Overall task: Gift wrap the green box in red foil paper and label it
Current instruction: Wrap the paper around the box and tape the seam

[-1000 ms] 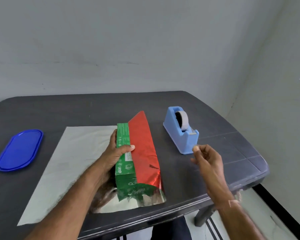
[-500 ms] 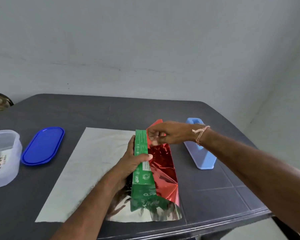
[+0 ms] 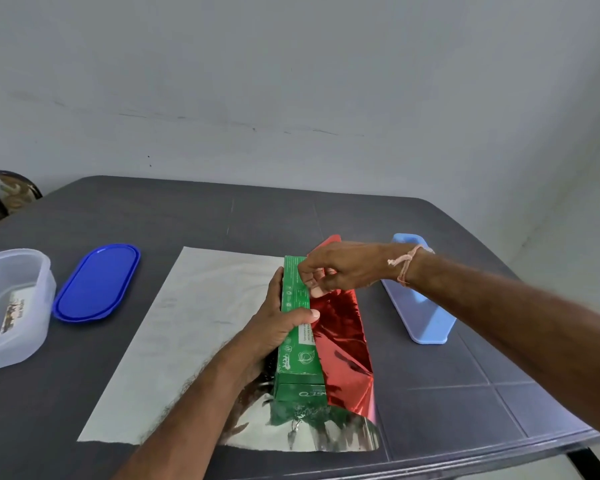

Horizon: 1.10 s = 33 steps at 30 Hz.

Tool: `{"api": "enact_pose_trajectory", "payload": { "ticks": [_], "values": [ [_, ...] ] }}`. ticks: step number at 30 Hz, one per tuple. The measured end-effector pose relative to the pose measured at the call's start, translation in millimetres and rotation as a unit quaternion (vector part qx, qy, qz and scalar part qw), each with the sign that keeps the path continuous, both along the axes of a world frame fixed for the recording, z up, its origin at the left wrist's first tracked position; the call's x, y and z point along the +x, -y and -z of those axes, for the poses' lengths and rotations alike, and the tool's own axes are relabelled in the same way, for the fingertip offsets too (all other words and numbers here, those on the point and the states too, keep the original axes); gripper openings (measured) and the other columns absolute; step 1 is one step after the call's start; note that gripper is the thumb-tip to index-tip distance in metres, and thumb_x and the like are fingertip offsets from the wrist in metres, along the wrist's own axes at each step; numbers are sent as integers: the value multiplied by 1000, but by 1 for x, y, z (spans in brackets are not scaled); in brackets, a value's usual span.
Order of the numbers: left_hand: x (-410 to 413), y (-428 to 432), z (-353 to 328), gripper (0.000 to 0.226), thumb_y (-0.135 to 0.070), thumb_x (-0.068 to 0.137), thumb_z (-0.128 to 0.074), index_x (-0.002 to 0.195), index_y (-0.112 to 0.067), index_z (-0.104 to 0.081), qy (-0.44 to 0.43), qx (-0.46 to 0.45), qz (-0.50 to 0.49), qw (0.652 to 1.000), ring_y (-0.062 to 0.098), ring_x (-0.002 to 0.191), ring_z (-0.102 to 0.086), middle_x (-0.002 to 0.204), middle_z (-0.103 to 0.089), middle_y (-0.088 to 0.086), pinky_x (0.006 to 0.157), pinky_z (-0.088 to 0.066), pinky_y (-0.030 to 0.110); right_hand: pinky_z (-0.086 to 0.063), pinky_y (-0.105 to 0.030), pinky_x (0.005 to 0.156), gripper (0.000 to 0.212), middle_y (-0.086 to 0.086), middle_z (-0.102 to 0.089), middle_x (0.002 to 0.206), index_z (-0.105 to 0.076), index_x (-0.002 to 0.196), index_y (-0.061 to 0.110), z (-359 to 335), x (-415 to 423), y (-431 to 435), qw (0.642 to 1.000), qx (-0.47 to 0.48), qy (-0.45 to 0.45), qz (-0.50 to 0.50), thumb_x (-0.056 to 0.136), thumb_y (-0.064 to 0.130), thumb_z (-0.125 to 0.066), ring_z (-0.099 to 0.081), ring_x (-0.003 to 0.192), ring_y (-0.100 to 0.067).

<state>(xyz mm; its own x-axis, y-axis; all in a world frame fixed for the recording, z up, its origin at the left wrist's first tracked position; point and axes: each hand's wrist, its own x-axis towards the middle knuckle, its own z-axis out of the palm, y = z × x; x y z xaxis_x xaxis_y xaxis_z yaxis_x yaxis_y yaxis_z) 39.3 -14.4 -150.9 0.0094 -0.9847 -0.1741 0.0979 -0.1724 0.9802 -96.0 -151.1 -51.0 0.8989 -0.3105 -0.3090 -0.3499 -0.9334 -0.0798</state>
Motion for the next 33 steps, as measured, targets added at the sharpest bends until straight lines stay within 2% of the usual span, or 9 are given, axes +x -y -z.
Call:
{"api": "enact_pose_trajectory", "payload": {
  "ticks": [2, 7, 12, 16, 19, 21, 25, 30, 33],
  "values": [
    [0, 0, 0, 108, -24, 78, -79, 158, -47, -9, 3, -1, 0, 1000, 21, 106, -70, 133, -59, -5, 78, -59, 32, -47, -29, 72, 9, 6, -61, 98, -59, 97, 29, -4, -1, -6, 1000, -11, 12, 17, 98, 38, -61, -58, 90, -15],
    [0, 1, 1, 113, -30, 69, -76, 158, -47, -8, 12, 0, 1, 1000, 16, 101, -72, 137, -58, -5, 70, -58, 26, -35, -23, 64, 11, 8, -56, 96, -55, 92, 30, 3, -1, -13, 998, -25, 32, 38, 98, 37, -62, -52, 87, -10],
    [-1, 2, 2, 108, -21, 81, -80, 158, -46, -9, 13, 4, -8, 1000, 17, 97, -72, 135, -59, -3, 69, -58, 27, -32, -23, 60, 19, 8, -58, 97, -61, 99, 26, 10, -4, -10, 996, -49, 54, 49, 97, 44, -63, -52, 88, -10],
    [-1, 2, 0, 114, -27, 69, -78, 158, -46, -9, 17, 6, -7, 1000, 16, 94, -73, 136, -59, -2, 68, -58, 28, -30, -22, 58, 21, 9, -58, 98, -62, 102, 26, 11, -3, -9, 995, -71, 55, 46, 97, 47, -62, -52, 88, -10],
    [-1, 2, 1, 108, -18, 83, -80, 159, -45, -8, 13, 8, -9, 1000, 14, 90, -73, 138, -58, 0, 66, -58, 26, -28, -21, 56, 23, 9, -60, 99, -62, 105, 27, 9, -2, -12, 992, -107, 56, 28, 96, 48, -63, -53, 87, -10],
    [-1, 1, 1, 107, -19, 84, -79, 159, -45, -8, 15, 4, -8, 1000, 14, 93, -72, 139, -57, 0, 66, -58, 25, -26, -21, 55, 23, 9, -62, 99, -63, 106, 29, 7, -1, -12, 989, -140, 49, 10, 95, 49, -63, -56, 88, -11],
    [0, 0, 0, 111, -27, 69, -76, 157, -49, -11, 15, -1, -1, 1000, 16, 101, -72, 132, -61, -6, 71, -58, 28, -25, -22, 54, 27, 14, -58, 95, -63, 106, 31, 5, 2, -12, 984, -177, 37, -1, 93, 54, -64, -59, 92, -12],
    [-1, 2, 2, 108, -24, 72, -76, 156, -49, -13, 11, -11, 3, 1000, 16, 112, -65, 136, -56, -7, 80, -56, 32, -31, -27, 59, 59, 6, -63, 99, -51, 116, 20, 5, 2, -8, 981, -184, 40, 52, 84, 68, -66, -60, 86, -17],
    [1, 2, 3, 107, -26, 71, -76, 155, -50, -14, 12, -9, 2, 1000, 18, 112, -66, 135, -57, -8, 82, -56, 34, -32, -27, 58, 61, 7, -63, 95, -56, 115, 20, 6, 1, -5, 984, -150, 41, 86, 81, 69, -69, -59, 84, -16]
  ]
}}
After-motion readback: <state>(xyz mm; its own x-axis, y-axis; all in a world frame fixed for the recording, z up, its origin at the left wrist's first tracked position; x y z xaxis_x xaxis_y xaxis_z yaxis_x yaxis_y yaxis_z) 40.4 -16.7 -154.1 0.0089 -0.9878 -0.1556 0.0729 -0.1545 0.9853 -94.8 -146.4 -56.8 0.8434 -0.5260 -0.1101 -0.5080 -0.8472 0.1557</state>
